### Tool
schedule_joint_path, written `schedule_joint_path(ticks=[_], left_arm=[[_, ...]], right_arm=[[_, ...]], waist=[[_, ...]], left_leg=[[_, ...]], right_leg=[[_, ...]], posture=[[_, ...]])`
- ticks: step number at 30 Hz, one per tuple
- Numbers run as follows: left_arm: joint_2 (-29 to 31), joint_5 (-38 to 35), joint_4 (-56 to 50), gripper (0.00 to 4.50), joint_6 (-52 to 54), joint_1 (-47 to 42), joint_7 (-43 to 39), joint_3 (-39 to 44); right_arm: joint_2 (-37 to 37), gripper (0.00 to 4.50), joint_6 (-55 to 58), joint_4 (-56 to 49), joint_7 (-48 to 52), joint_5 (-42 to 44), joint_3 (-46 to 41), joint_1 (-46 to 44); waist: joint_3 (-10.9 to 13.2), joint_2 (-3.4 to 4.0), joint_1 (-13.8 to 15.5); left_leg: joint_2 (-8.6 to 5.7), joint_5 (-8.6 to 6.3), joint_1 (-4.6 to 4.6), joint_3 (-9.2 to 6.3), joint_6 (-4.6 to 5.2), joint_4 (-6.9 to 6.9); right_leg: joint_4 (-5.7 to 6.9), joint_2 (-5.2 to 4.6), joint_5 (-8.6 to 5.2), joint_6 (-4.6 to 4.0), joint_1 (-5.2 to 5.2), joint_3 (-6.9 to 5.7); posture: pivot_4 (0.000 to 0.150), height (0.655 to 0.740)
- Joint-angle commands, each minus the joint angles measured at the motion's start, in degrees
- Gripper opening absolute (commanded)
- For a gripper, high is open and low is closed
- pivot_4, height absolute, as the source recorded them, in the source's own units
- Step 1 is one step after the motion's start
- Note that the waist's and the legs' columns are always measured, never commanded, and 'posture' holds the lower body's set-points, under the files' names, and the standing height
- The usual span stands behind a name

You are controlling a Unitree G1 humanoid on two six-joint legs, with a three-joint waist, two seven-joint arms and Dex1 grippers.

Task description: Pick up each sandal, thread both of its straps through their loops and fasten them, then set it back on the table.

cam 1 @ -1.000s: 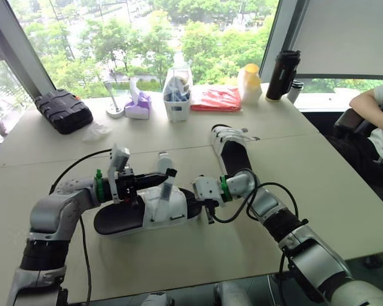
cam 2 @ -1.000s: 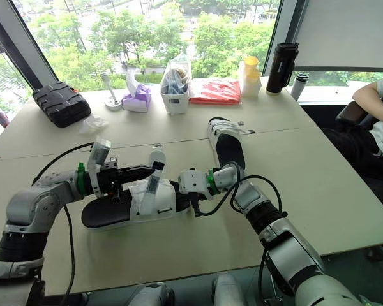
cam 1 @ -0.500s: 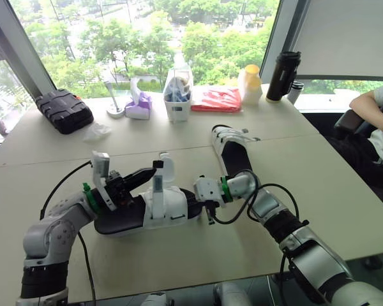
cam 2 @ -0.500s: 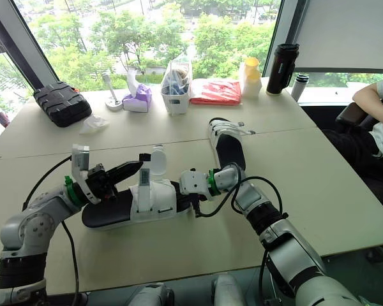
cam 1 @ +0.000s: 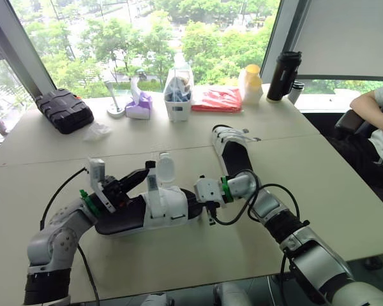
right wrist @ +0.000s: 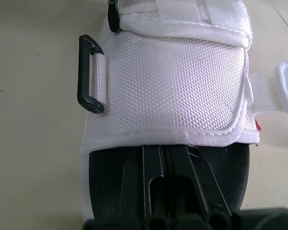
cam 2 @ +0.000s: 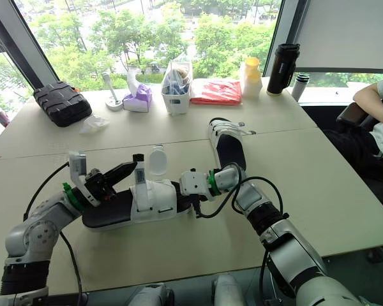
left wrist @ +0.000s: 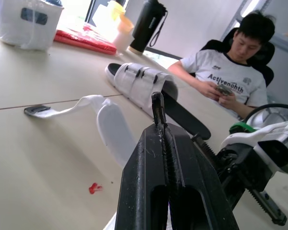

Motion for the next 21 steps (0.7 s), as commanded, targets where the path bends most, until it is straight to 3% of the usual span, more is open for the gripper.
schedule_joint_path(ticks=[1, 14, 21], left_arm=[[-0.10, 1.27, 0.29, 0.05, -1.83, 0.01, 0.31, -1.05], [-0.56, 5.06, 3.83, 0.05, -0.53, -0.87, 4.14, -4.78], [0.73, 3.61, 2.45, 0.05, 5.86, 0.76, 6.12, -4.39]], right_arm=[[-1.49, 0.00, 1.75, 3.32, 1.93, -4.65, 3.69, 2.65], [-1.44, 0.00, 1.76, 3.23, 1.50, -4.96, 3.72, 2.66], [-1.49, 0.00, 1.66, 3.27, 1.41, -5.27, 3.64, 2.77]], waist=[[-0.01, -0.01, 0.01], [-0.12, -0.06, 0.03], [-0.30, -0.07, 0.03]], left_leg=[[0.00, 0.00, 0.00, 0.00, 0.00, 0.00], [0.00, 0.00, 0.02, -0.02, 0.00, 0.00], [0.00, 0.00, 0.07, -0.02, 0.00, 0.00]], right_leg=[[0.00, 0.00, 0.00, 0.00, 0.00, 0.00], [0.00, 0.00, 0.00, 0.00, 0.03, -0.01], [0.00, 0.00, -0.01, 0.01, 0.10, -0.01]], posture=[[0.150, 0.7400], [0.150, 0.7400], [0.150, 0.7400]])
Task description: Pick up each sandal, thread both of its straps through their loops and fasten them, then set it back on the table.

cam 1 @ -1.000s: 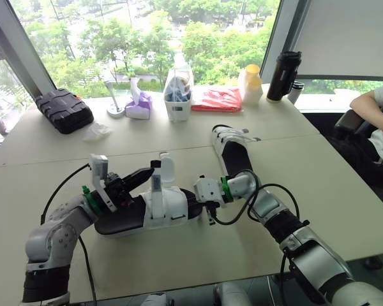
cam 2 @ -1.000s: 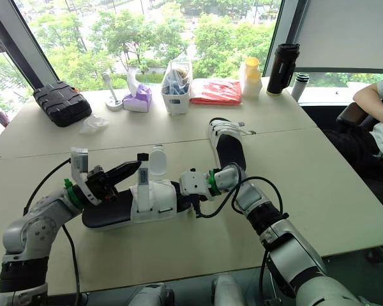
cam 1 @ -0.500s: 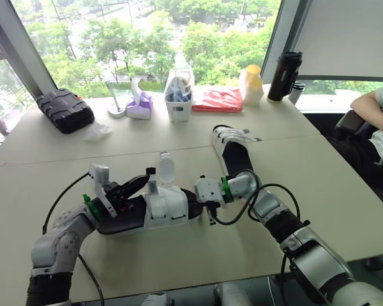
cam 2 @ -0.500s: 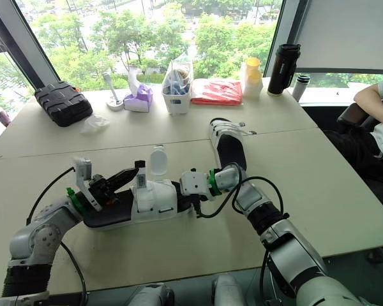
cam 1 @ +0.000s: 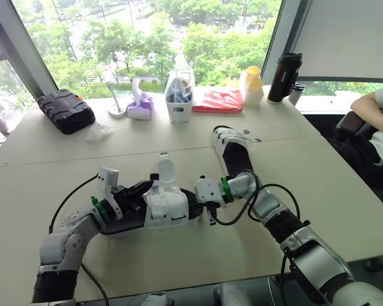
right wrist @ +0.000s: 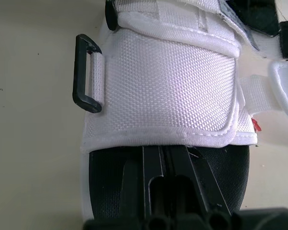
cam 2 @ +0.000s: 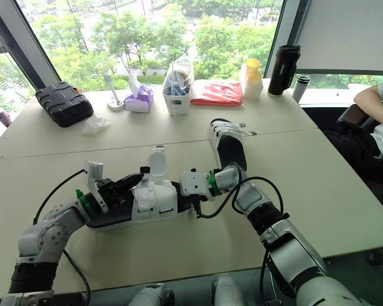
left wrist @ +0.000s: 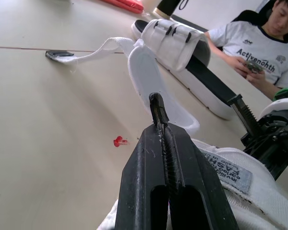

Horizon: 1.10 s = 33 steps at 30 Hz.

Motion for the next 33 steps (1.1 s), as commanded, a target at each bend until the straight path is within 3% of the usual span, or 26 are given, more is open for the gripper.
schedule_joint_path(ticks=[1, 3, 10, 22, 33], left_arm=[[1.21, -1.08, -1.29, 0.30, 3.67, 1.53, 1.15, 0.24], [2.48, -0.62, -2.02, 0.81, 4.68, 2.67, 1.37, 0.10], [4.37, -0.90, -2.66, 4.35, 4.97, 3.15, 2.27, 1.94], [5.98, -5.78, 1.60, 4.44, 6.61, -5.52, -0.80, 5.63], [7.23, 3.73, 12.44, 4.44, 0.57, -14.29, -5.34, -3.28]], right_arm=[[-1.28, 0.00, 1.64, 3.35, 1.37, -4.66, 3.64, 2.75], [-1.07, 0.00, 1.60, 3.60, 1.35, -4.71, 3.65, 2.59], [-0.64, 0.00, 1.46, 3.90, 1.21, -4.88, 3.66, 2.46], [-0.45, 0.00, 1.46, 3.67, 0.85, -5.08, 3.72, 2.71], [-0.66, 0.00, 1.58, 3.48, 0.77, -5.18, 3.62, 2.91]], waist=[[-0.05, -0.01, -0.02], [-0.07, 0.00, -0.03], [-0.22, 0.02, 0.05], [-0.24, 0.01, -0.14], [-0.25, -0.01, -0.03]], left_leg=[[0.00, 0.00, 0.01, 0.00, 0.00, 0.00], [0.00, 0.00, 0.01, -0.01, 0.00, -0.01], [0.01, 0.00, 0.06, -0.03, 0.00, -0.03], [0.00, 0.00, 0.09, -0.08, 0.00, -0.04], [-0.08, 0.00, 0.09, -0.07, -0.01, -0.06]], right_leg=[[-0.01, 0.00, 0.00, 0.00, 0.01, 0.00], [-0.01, 0.00, 0.00, 0.00, 0.01, 0.00], [-0.04, -0.02, -0.05, 0.02, 0.07, -0.01], [-0.04, 0.00, -0.09, 0.11, 0.09, -0.09], [-0.06, 0.01, -0.05, 0.06, 0.10, -0.10]], posture=[[0.150, 0.7400], [0.150, 0.7400], [0.150, 0.7400], [0.150, 0.7400], [0.150, 0.7400]])
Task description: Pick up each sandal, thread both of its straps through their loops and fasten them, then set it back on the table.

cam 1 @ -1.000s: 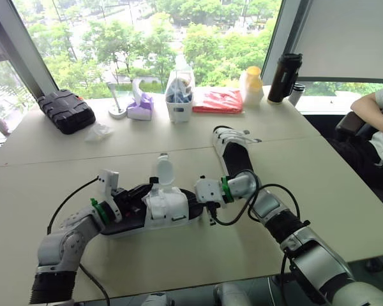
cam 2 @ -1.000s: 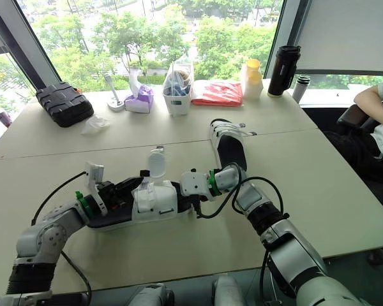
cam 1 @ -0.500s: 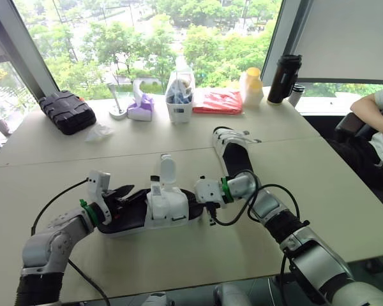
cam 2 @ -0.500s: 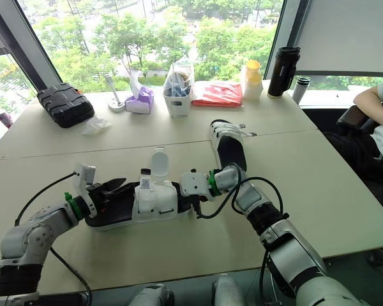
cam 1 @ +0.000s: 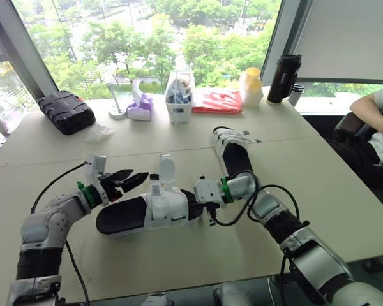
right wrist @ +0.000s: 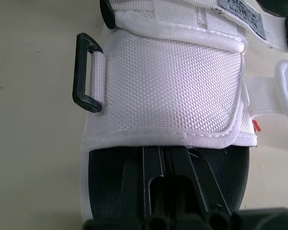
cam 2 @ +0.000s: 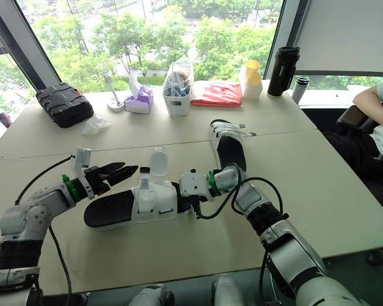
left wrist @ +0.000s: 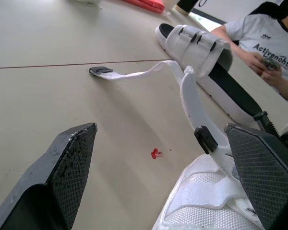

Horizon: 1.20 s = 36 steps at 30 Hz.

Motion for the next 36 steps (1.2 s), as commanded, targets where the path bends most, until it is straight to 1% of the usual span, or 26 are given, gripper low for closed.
schedule_joint_path(ticks=[1, 4, 8, 15, 23, 26, 30, 36], left_arm=[[-0.02, 3.23, 2.78, 4.44, -2.80, -3.82, -2.56, -3.18], [0.76, 5.63, 5.29, 4.44, -3.60, -6.00, -4.66, -5.69], [3.50, 10.40, 8.24, 4.44, -4.92, -7.72, -7.31, -9.53], [6.10, 12.79, 7.90, 4.44, -3.90, -6.99, -10.57, -11.09], [6.35, 16.22, 7.38, 4.44, -4.36, -5.12, -11.32, -13.47], [5.72, 16.32, 8.25, 4.44, -4.49, -5.78, -9.95, -12.14], [4.38, 14.84, 12.27, 4.44, -4.13, -9.70, -6.84, -7.73], [4.26, 13.19, 16.25, 4.44, -3.75, -13.93, -6.90, -4.44]], right_arm=[[-0.79, 0.00, 1.95, 3.33, 0.92, -4.71, 3.74, 2.61], [-0.60, 0.00, 2.03, 3.42, 0.81, -4.76, 3.74, 2.44], [-0.75, 0.00, 2.09, 3.22, 0.69, -4.79, 3.70, 2.64], [-1.01, 0.00, 2.17, 2.99, 0.50, -4.80, 3.67, 3.12], [-0.79, 0.00, 2.11, 3.42, 0.41, -4.87, 3.66, 2.52], [-0.81, 0.00, 2.03, 3.64, 0.44, -4.91, 3.65, 2.38], [-0.73, 0.00, 1.89, 3.94, 0.42, -5.04, 3.72, 2.13], [-0.56, 0.00, 1.83, 4.13, 0.25, -5.09, 3.71, 2.00]], waist=[[0.00, 0.00, -0.01], [0.00, 0.00, -0.13], [0.00, 0.00, -0.16], [0.00, 0.00, -0.13], [-0.01, 0.01, -0.12], [-0.01, 0.01, -0.11], [0.00, 0.00, -0.09], [0.00, -0.01, -0.11]], left_leg=[[0.00, 0.00, 0.00, 0.00, 0.00, 0.00], [0.00, 0.00, -0.04, 0.00, 0.00, -0.02], [0.00, 0.00, -0.06, 0.00, 0.00, -0.02], [0.01, 0.00, -0.06, -0.01, 0.00, -0.03], [0.02, 0.00, -0.05, 0.00, 0.00, -0.03], [0.03, 0.00, -0.04, 0.00, 0.00, -0.03], [0.03, 0.00, -0.03, -0.02, 0.00, -0.02], [0.02, 0.00, -0.09, -0.03, 0.00, -0.01]], right_leg=[[0.00, 0.00, 0.00, 0.00, -0.01, -0.01], [0.00, 0.00, 0.01, -0.01, -0.06, 0.00], [0.00, 0.01, 0.01, -0.01, -0.08, 0.00], [0.00, 0.01, 0.00, 0.01, -0.09, 0.00], [0.00, 0.01, 0.00, 0.02, -0.08, 0.01], [0.00, 0.01, -0.01, 0.03, -0.07, 0.01], [0.01, 0.01, -0.05, 0.11, -0.05, 0.00], [0.03, 0.01, -0.02, 0.08, -0.12, -0.01]], posture=[[0.150, 0.7400], [0.150, 0.7400], [0.150, 0.7400], [0.150, 0.7400], [0.150, 0.7400], [0.150, 0.7400], [0.150, 0.7400], [0.150, 0.7400]])
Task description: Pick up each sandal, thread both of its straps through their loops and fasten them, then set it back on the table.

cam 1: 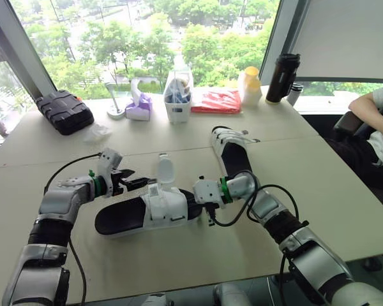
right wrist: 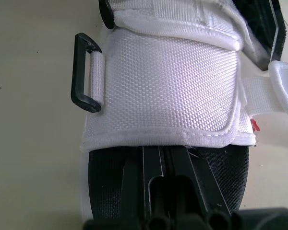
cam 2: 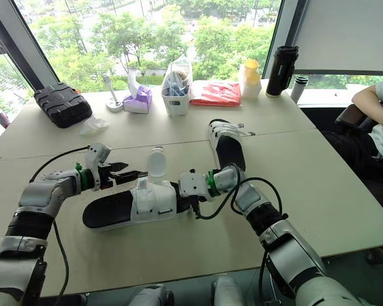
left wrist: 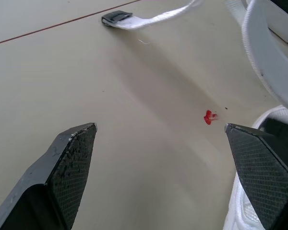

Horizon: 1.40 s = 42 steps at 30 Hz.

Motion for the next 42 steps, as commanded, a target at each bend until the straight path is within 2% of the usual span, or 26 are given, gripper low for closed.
schedule_joint_path(ticks=[1, 7, 13, 17, 23, 27, 34, 41, 42], left_arm=[[0.07, -2.59, 0.85, 4.44, 0.38, -3.01, -0.81, 3.78], [-3.91, -10.61, 1.10, 4.44, 6.14, -5.69, -1.50, 9.86], [-4.80, -10.95, 0.71, 4.44, 9.73, -5.42, -3.35, 7.38], [-6.32, -8.97, 4.26, 4.44, 9.64, -6.64, -5.30, 3.89], [-8.50, -9.34, 9.66, 4.44, 9.72, -10.87, -6.92, 3.89], [-11.87, -9.18, 21.96, 4.44, 8.49, -18.21, -5.17, 6.15], [-14.04, -8.51, 36.47, 4.44, 4.31, -25.31, -1.74, 10.33], [-14.60, -8.14, 42.47, 4.44, 1.69, -27.62, -0.20, 13.13], [-14.68, -8.10, 42.88, 4.20, 1.37, -27.79, -0.14, 13.47]], right_arm=[[-0.87, 0.00, 1.84, 4.22, 0.55, -4.91, 3.56, 2.21], [-0.88, 0.00, 1.84, 4.21, 0.44, -5.00, 3.60, 2.28], [-0.93, 0.00, 1.86, 4.19, 0.36, -5.00, 3.59, 2.25], [-1.08, 0.00, 1.68, 4.19, 0.29, -5.16, 3.64, 2.28], [-1.24, 0.00, 1.70, 3.88, 0.24, -5.29, 3.75, 2.54], [-1.28, 0.00, 1.70, 3.88, 0.06, -5.40, 3.73, 2.58], [-1.06, 0.00, 1.82, 3.87, -0.37, -5.45, 3.70, 2.49], [-1.16, 0.00, 1.89, 3.69, -0.56, -5.45, 3.69, 2.69], [-1.15, 0.00, 1.93, 3.74, -0.59, -5.47, 3.68, 2.64]], waist=[[0.00, 0.00, 0.01], [-0.01, -0.01, -0.01], [-0.01, -0.01, -0.05], [-0.01, -0.01, -0.02], [0.00, -0.03, -0.06], [-0.01, -0.06, 0.02], [-0.02, -0.07, -0.10], [-0.01, -0.07, -0.10], [-0.01, -0.07, -0.10]], left_leg=[[0.00, 0.00, 0.00, 0.00, 0.00, 0.00], [0.01, 0.00, 0.00, -0.01, 0.00, 0.02], [0.00, 0.00, 0.00, 0.00, -0.01, 0.02], [-0.01, 0.01, 0.01, 0.00, -0.01, 0.02], [-0.02, 0.01, -0.01, 0.00, -0.01, 0.03], [-0.05, 0.01, 0.00, 0.00, -0.02, 0.04], [-0.06, 0.02, -0.01, -0.01, -0.04, 0.04], [-0.06, 0.03, -0.01, -0.02, -0.06, 0.05], [-0.06, 0.03, -0.01, -0.02, -0.06, 0.05]], right_leg=[[0.00, 0.00, 0.00, 0.00, 0.00, 0.00], [0.02, 0.00, 0.00, 0.00, 0.01, -0.01], [0.02, 0.01, 0.02, -0.02, 0.00, -0.01], [0.03, 0.01, 0.02, -0.02, 0.00, -0.01], [0.03, 0.01, 0.04, -0.05, -0.01, -0.01], [0.03, 0.01, 0.02, -0.02, 0.03, -0.04], [0.04, 0.01, -0.03, 0.09, -0.02, -0.04], [0.05, 0.01, -0.05, 0.13, -0.01, -0.05], [0.05, 0.01, -0.05, 0.13, -0.01, -0.05]], posture=[[0.150, 0.7400], [0.150, 0.7400], [0.150, 0.7400], [0.150, 0.7400], [0.150, 0.7400], [0.150, 0.7400], [0.150, 0.7400], [0.150, 0.7400], [0.150, 0.7400]])
